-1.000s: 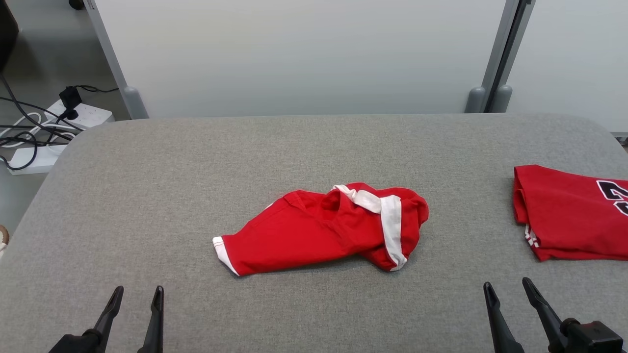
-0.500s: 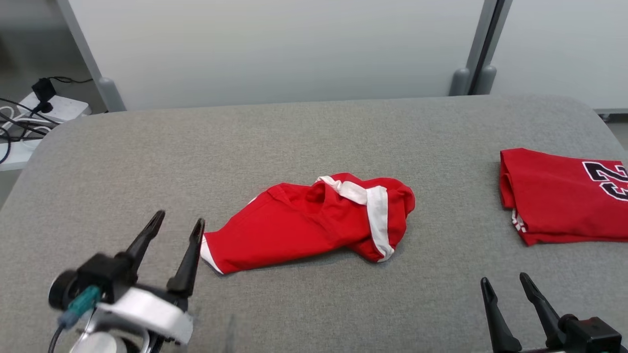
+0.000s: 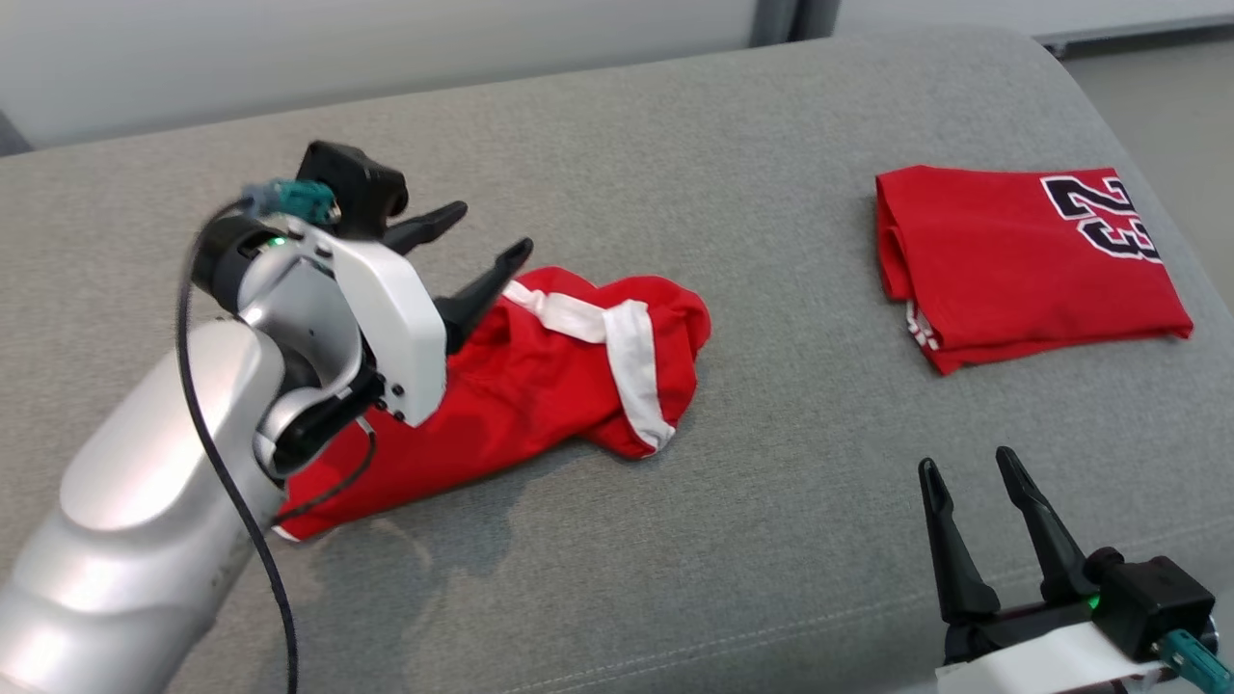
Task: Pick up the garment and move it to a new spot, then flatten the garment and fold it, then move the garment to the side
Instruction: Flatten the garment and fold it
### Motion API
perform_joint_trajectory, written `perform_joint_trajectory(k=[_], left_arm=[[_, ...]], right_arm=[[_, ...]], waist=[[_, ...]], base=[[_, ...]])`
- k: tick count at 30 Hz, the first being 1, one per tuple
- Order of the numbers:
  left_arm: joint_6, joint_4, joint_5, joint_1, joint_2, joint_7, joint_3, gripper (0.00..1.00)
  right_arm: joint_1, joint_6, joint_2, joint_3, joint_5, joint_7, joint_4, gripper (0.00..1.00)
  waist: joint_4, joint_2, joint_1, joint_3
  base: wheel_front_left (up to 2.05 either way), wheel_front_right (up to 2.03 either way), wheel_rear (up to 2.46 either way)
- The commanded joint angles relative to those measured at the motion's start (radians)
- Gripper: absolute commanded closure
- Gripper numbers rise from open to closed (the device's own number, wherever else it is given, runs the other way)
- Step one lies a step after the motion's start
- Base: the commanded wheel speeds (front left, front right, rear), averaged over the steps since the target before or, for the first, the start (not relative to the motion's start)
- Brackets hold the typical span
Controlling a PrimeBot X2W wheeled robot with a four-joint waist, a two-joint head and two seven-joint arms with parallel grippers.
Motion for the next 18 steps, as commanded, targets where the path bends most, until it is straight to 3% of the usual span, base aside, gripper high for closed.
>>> perform_joint_trajectory(k=[1, 10, 18], left_arm=[[-0.006, 0.007, -0.051, -0.083, 0.052, 0.027, 0.024, 0.0], [-0.006, 0.201, -0.32, -0.276, 0.118, 0.234, -0.054, 0.0], [-0.006, 0.302, -0.454, -0.326, 0.157, 0.385, -0.064, 0.0]], right_arm=[[-0.042, 0.0, -0.011, 0.031, 0.017, -0.022, -0.011, 0.0], [-0.131, 0.0, -0.011, 0.082, 0.087, -0.071, 0.064, 0.0], [-0.176, 0.0, -0.011, 0.091, 0.127, -0.075, 0.067, 0.0]], waist=[[-0.089, 0.0, 0.0, 0.086], [-0.206, 0.0, 0.0, 0.205], [-0.234, 0.0, 0.0, 0.267]], base=[[0.0, 0.0, 0.0], [0.0, 0.0, 0.0], [0.0, 0.0, 0.0]])
